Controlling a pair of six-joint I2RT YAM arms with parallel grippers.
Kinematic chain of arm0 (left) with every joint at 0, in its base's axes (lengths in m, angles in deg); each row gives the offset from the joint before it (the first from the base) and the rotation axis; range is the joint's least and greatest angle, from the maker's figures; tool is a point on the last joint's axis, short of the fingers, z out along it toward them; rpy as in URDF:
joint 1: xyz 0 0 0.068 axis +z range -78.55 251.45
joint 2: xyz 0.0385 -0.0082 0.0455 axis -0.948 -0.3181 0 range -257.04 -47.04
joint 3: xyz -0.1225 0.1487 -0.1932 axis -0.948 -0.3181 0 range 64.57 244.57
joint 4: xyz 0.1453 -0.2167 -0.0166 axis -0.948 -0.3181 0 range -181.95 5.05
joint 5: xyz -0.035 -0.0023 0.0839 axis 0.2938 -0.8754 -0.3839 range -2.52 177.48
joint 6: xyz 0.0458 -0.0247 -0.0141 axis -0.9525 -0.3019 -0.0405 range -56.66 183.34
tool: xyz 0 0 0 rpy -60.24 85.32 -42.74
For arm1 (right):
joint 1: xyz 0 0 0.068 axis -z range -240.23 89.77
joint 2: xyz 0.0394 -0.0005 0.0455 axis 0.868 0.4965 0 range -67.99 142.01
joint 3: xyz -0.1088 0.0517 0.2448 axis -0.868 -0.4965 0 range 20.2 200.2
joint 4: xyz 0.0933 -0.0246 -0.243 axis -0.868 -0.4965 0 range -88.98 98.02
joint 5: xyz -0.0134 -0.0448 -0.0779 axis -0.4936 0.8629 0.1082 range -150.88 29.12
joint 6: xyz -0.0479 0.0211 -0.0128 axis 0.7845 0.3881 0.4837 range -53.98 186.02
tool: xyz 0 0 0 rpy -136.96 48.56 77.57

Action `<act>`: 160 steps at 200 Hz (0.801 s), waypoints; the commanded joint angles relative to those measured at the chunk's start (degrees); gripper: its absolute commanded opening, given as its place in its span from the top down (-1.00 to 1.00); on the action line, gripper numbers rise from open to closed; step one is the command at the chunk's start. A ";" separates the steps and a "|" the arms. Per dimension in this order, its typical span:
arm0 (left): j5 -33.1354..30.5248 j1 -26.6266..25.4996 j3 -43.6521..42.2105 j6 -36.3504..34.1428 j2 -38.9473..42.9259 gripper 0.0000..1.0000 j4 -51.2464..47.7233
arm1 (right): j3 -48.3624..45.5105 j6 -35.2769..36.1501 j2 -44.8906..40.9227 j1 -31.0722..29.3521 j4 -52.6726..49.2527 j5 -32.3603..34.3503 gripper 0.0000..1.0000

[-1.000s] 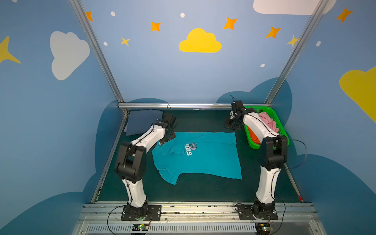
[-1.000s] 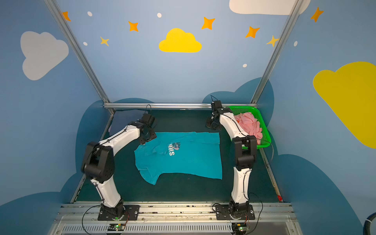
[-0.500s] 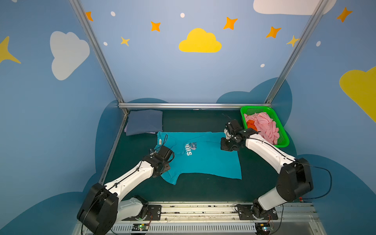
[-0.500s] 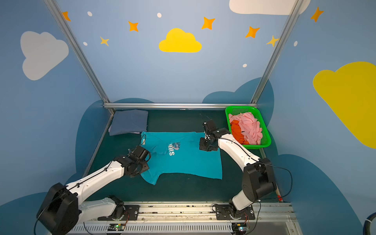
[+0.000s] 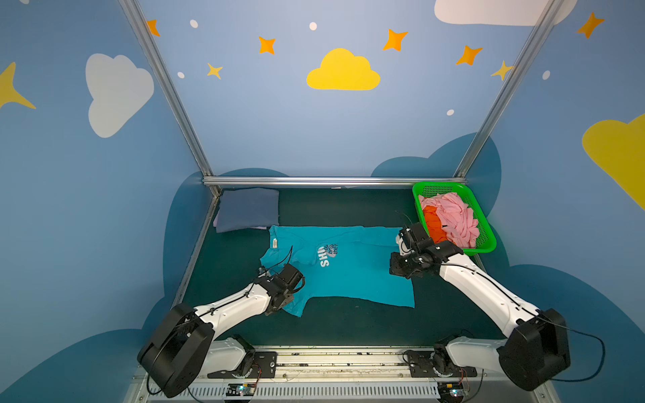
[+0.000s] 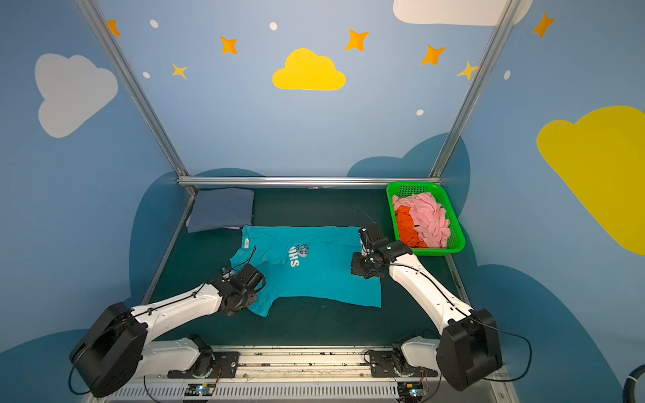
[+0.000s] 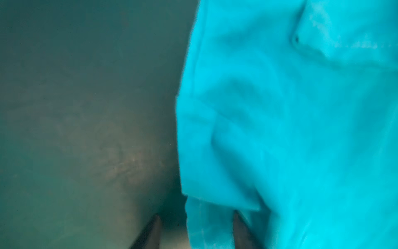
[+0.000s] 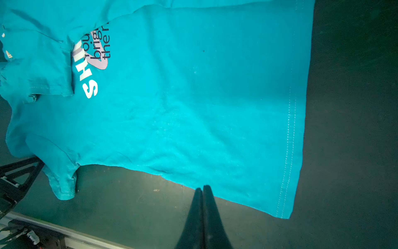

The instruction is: Fold and stack the t-shirts

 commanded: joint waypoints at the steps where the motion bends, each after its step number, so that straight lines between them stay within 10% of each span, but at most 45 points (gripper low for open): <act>1: -1.90 0.12 0.87 1.19 -2.93 0.58 -0.28 | -1.09 0.30 -1.99 0.21 -1.75 0.90 1.00; 22: -2.40 -0.89 3.45 1.63 -1.49 0.92 -5.08 | -2.18 0.22 -2.15 0.78 -2.14 1.09 1.00; 92: -3.86 -14.64 1.29 15.94 14.30 0.90 -18.31 | -5.16 -0.58 -2.19 2.60 -2.13 0.41 1.00; 142: -3.33 -25.45 -1.10 28.00 8.73 0.91 -16.80 | -8.15 -0.97 -4.06 4.36 -3.89 -0.09 1.00; 160: -3.03 -27.21 0.80 29.01 5.15 0.92 -17.42 | -10.16 -1.35 -4.13 5.59 -3.48 -0.49 0.59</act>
